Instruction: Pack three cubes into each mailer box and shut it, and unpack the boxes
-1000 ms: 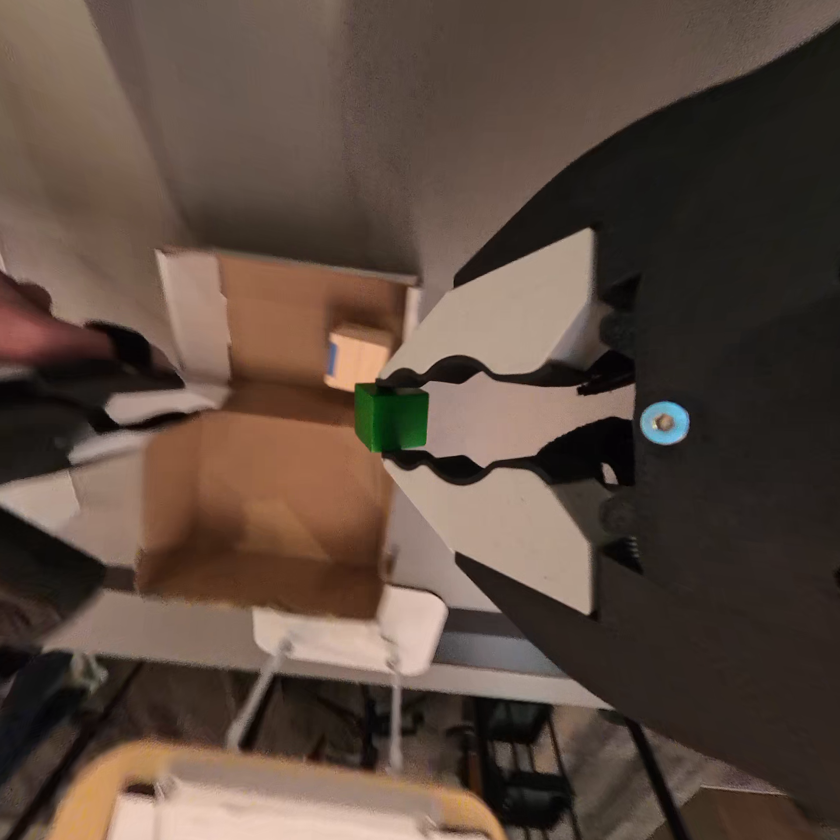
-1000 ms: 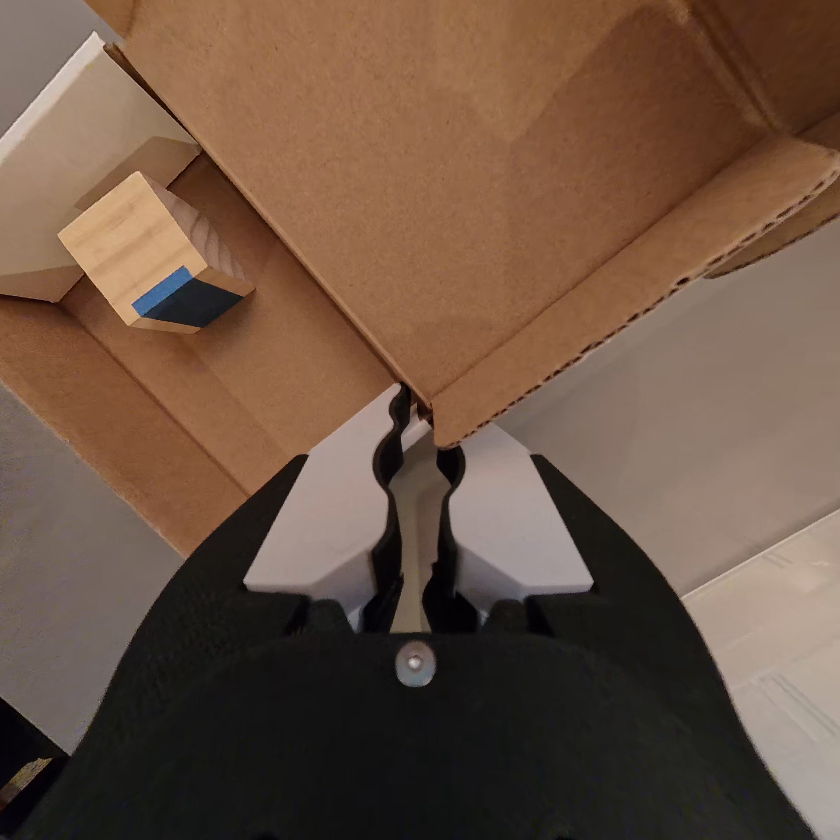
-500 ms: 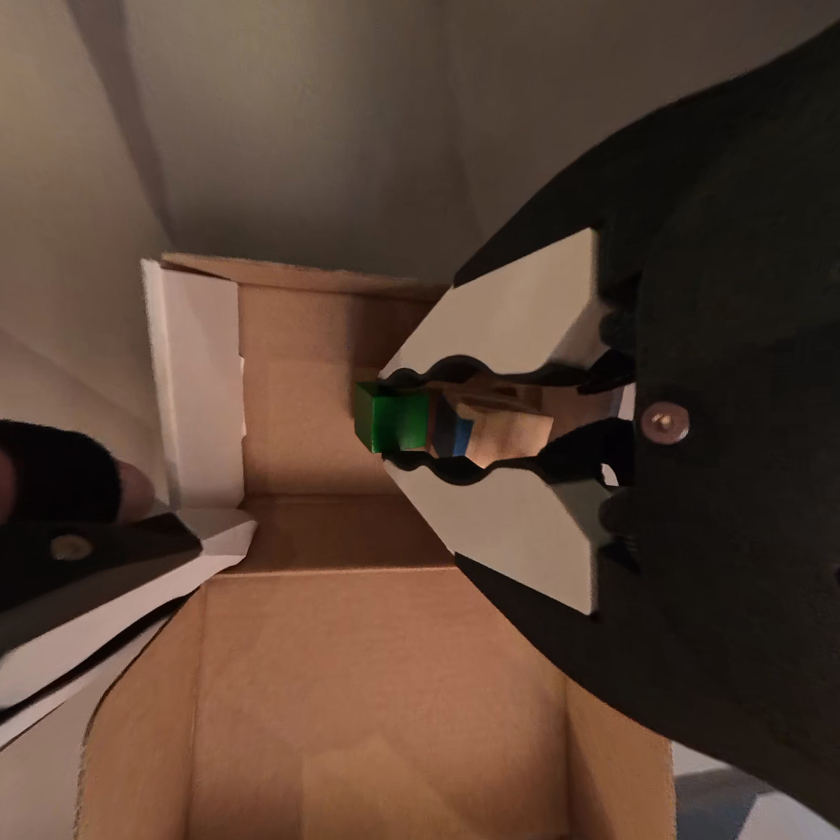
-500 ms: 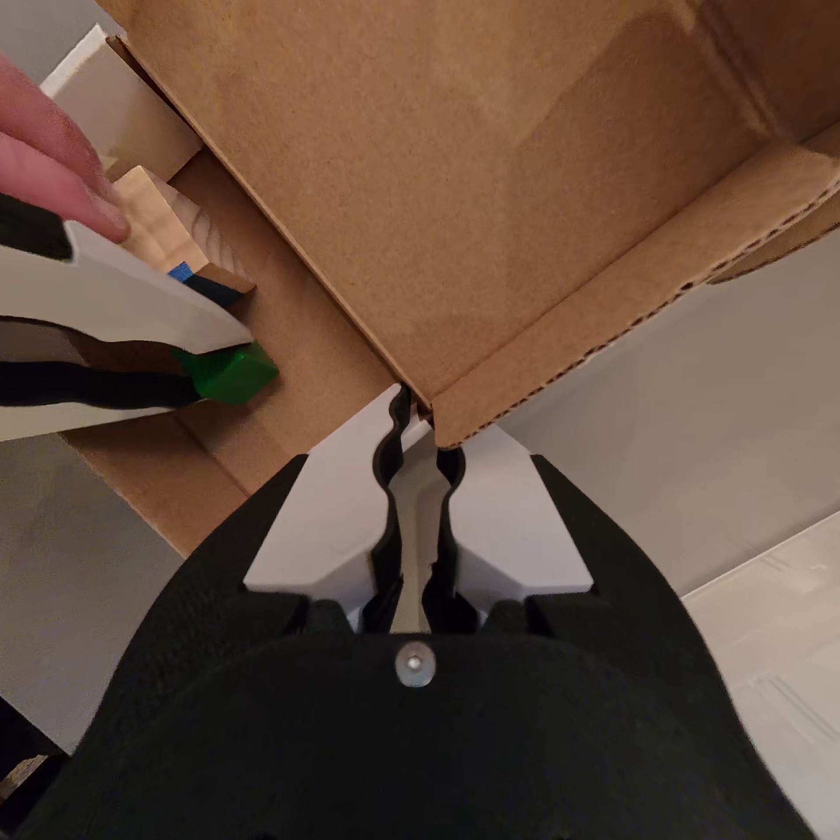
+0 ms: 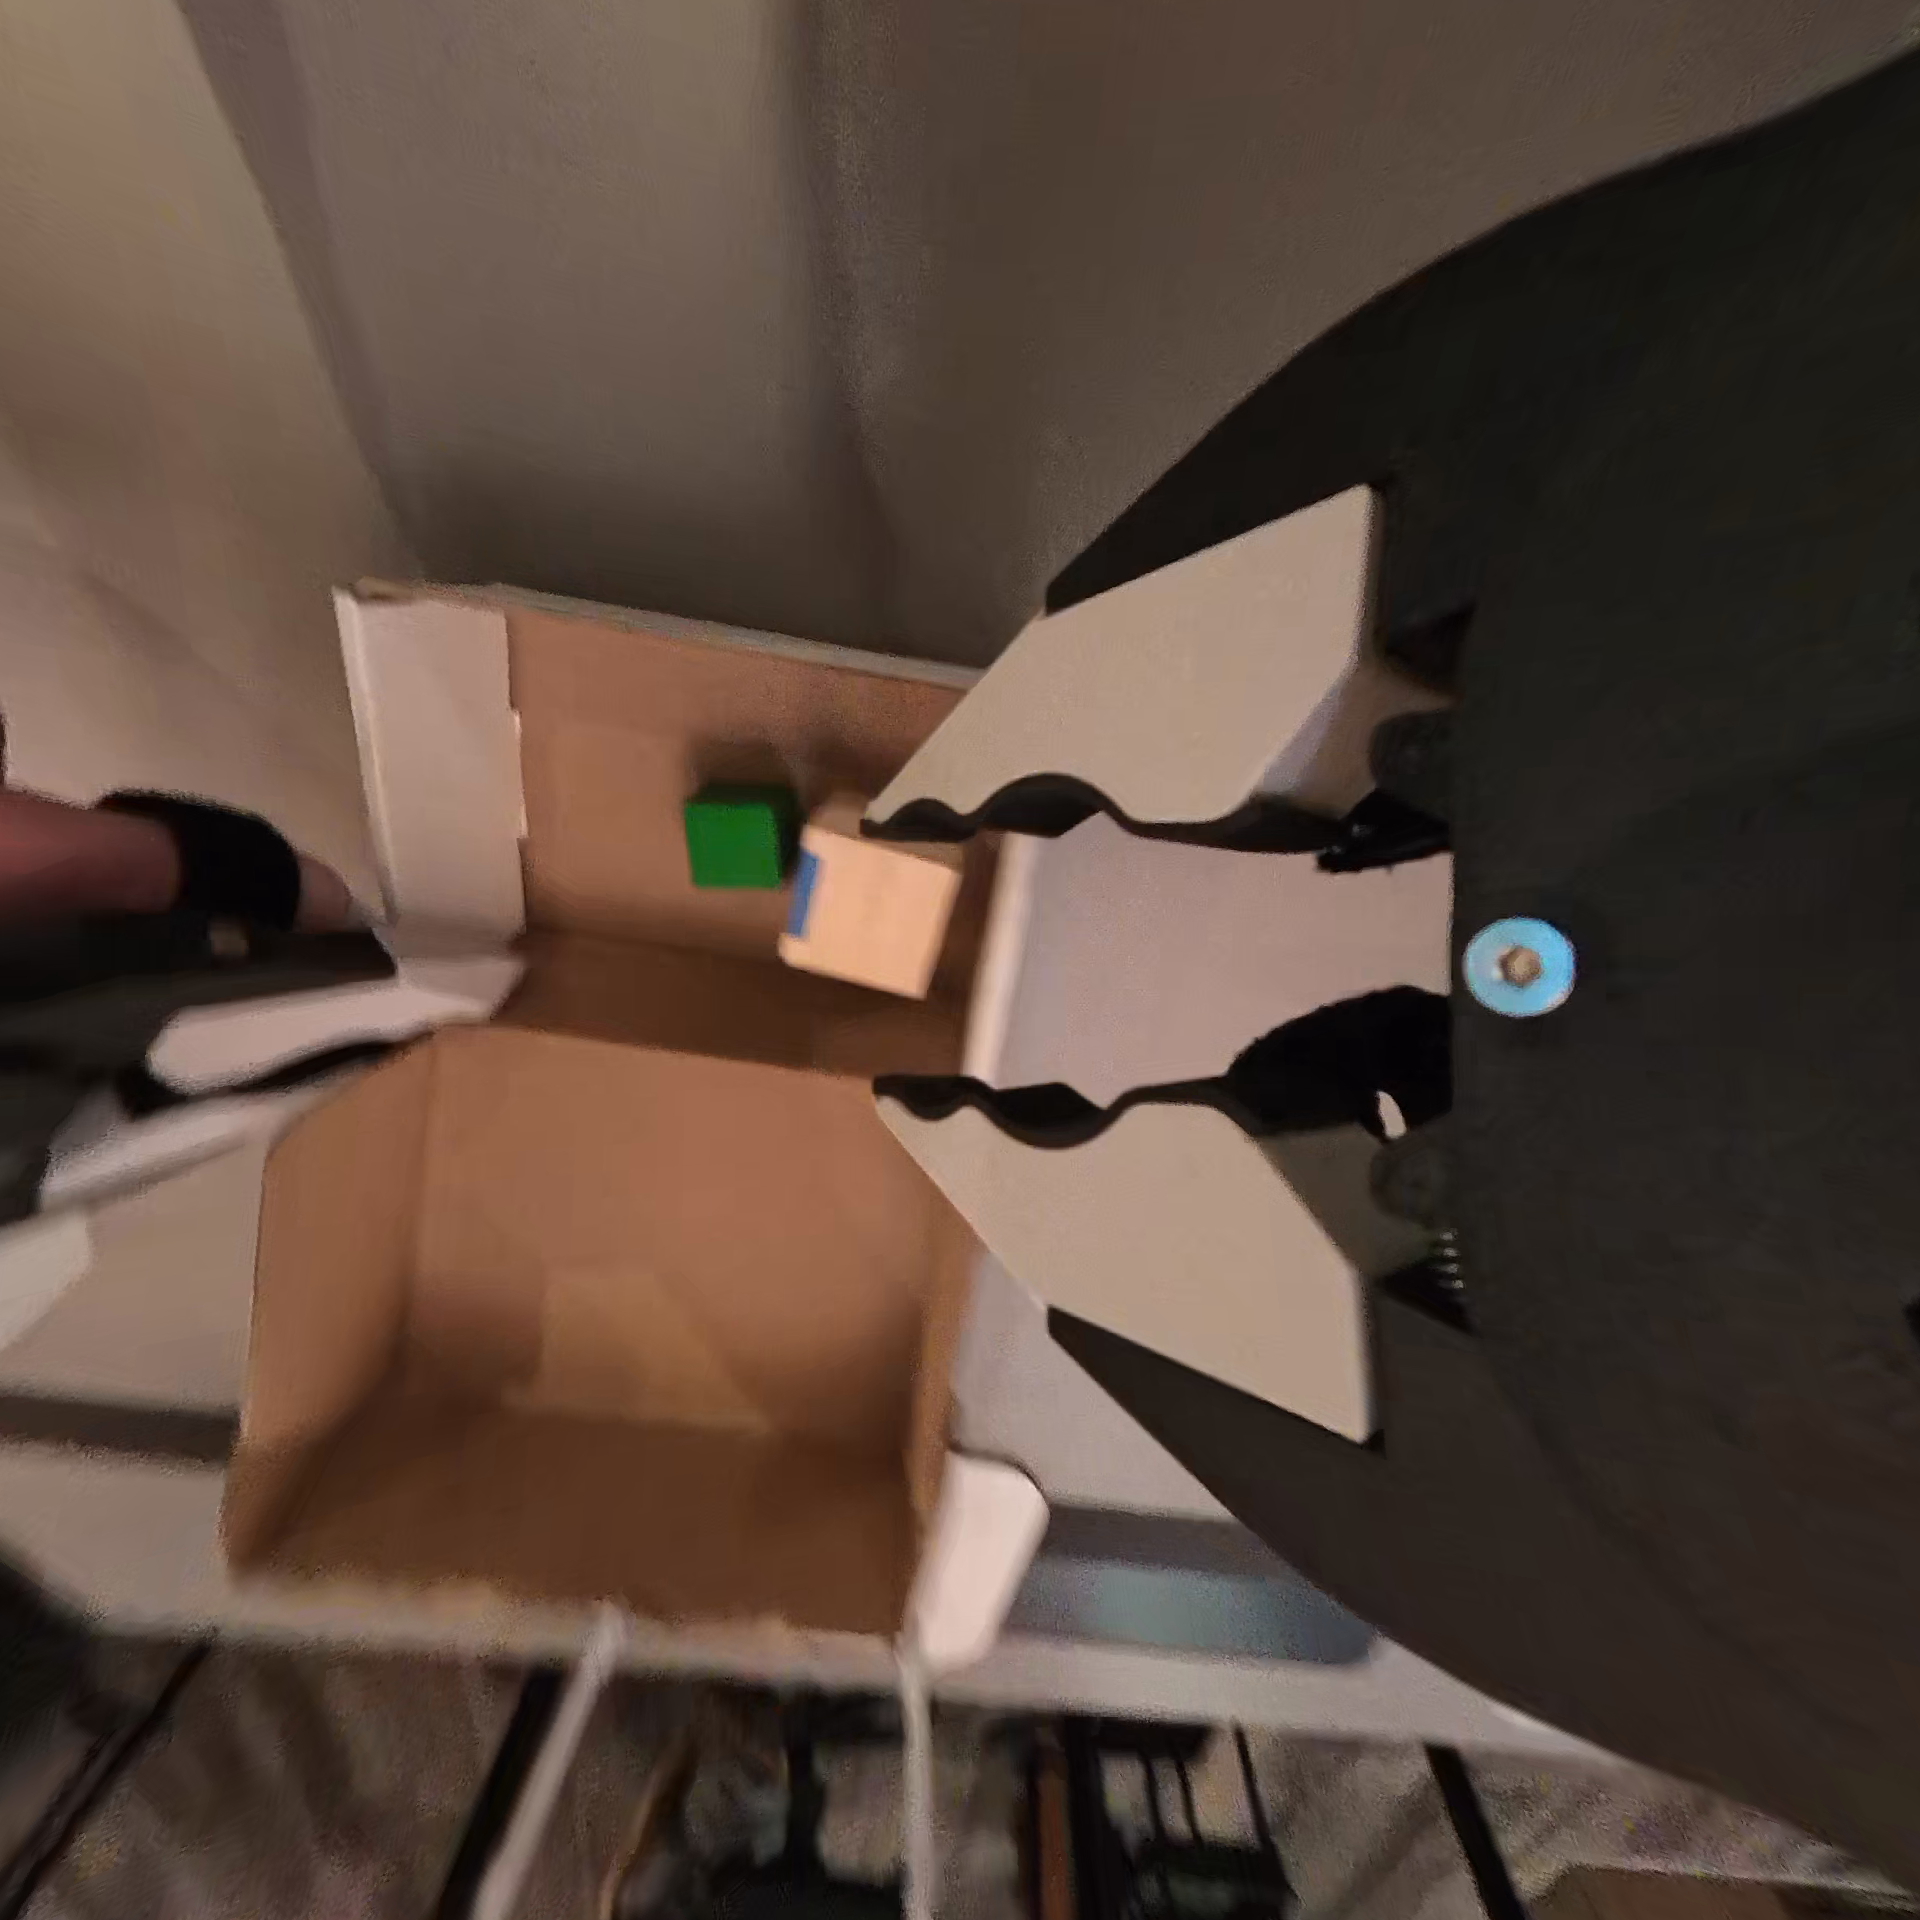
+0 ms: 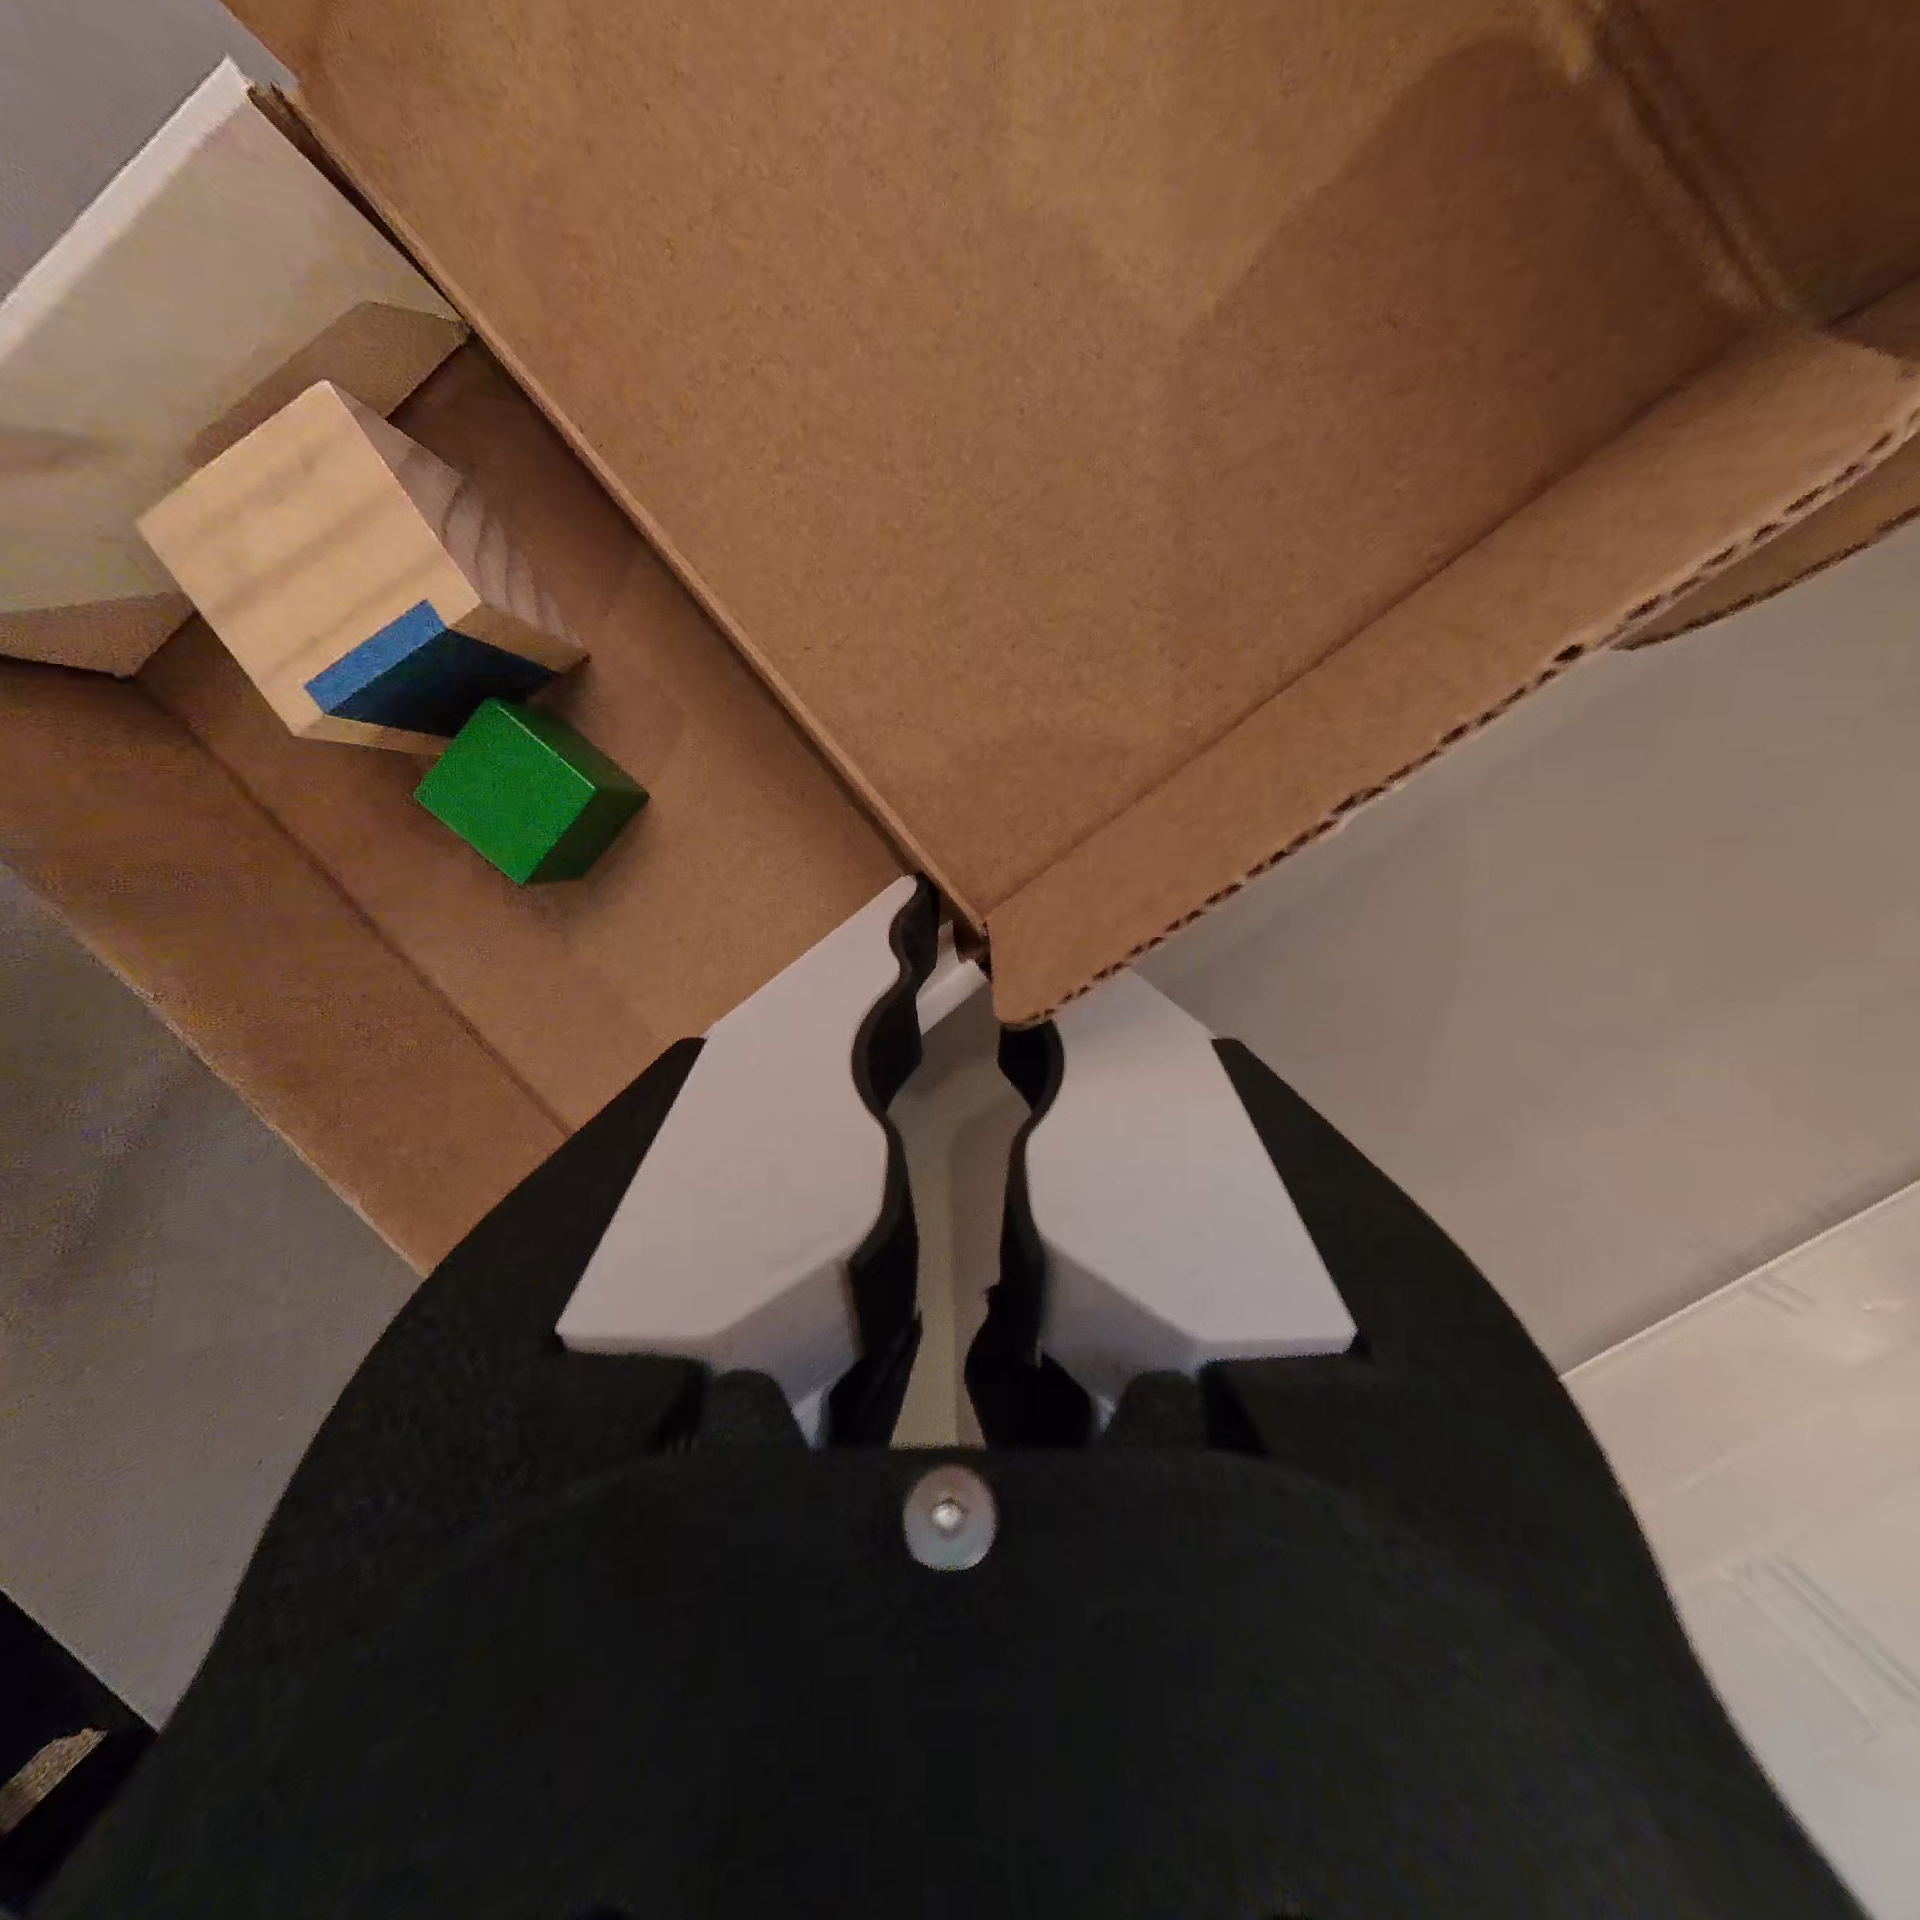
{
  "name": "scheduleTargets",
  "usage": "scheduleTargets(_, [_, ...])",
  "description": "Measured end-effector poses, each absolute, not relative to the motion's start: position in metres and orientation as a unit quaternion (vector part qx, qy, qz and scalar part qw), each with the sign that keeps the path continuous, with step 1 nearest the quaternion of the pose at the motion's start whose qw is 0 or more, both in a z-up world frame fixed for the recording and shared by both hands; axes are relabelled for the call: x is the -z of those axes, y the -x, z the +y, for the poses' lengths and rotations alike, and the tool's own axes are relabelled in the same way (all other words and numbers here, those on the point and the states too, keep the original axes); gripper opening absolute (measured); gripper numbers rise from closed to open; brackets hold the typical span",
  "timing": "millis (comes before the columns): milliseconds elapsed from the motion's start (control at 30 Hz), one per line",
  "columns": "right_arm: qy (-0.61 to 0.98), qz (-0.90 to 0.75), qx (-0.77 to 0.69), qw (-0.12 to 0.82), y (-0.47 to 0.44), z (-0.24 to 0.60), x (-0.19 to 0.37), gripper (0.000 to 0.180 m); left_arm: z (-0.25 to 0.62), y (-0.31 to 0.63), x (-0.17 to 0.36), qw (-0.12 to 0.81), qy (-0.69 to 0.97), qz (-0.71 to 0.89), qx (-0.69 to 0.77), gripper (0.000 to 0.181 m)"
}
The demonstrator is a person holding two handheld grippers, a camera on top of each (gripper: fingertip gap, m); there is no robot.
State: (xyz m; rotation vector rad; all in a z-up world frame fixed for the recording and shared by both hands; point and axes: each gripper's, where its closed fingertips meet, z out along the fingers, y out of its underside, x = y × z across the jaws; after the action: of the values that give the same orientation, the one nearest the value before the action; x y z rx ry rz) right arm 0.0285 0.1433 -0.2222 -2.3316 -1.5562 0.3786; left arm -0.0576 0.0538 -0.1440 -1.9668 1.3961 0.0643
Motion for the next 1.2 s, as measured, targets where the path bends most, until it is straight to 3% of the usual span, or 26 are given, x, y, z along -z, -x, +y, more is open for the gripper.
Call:
scheduleTargets(200, [0.812,-0.547,-0.132,0.157,-0.028,0.143,0.222,0.006,0.026,0.213,0.079,0.387,0.797,0.444,-0.131,0.047])
scheduleTargets(400, [0.812,-0.546,-0.131,0.156,-0.028,0.143,0.222,0.006,-0.001,0.336,0.095,0.326,0.856,0.363,-0.172,0.045])
scheduleTargets(767, [0.815,-0.544,-0.127,0.155,-0.028,0.144,0.223,0.006,0.007,0.358,0.207,0.198,0.918,0.335,-0.077,0.045])
scheduleTargets(900, [0.815,-0.544,-0.127,0.155,-0.028,0.144,0.223,0.006,0.013,0.357,0.223,0.173,0.925,0.329,-0.07,0.04])
scheduleTargets(1033, [0.815,-0.544,-0.13,0.156,-0.028,0.144,0.223,0.006,0.017,0.361,0.235,0.152,0.93,0.324,-0.077,0.021])
scheduleTargets(1200, [0.814,-0.544,-0.132,0.156,-0.028,0.144,0.223,0.006,0.022,0.366,0.229,0.167,0.931,0.315,-0.077,0.02])
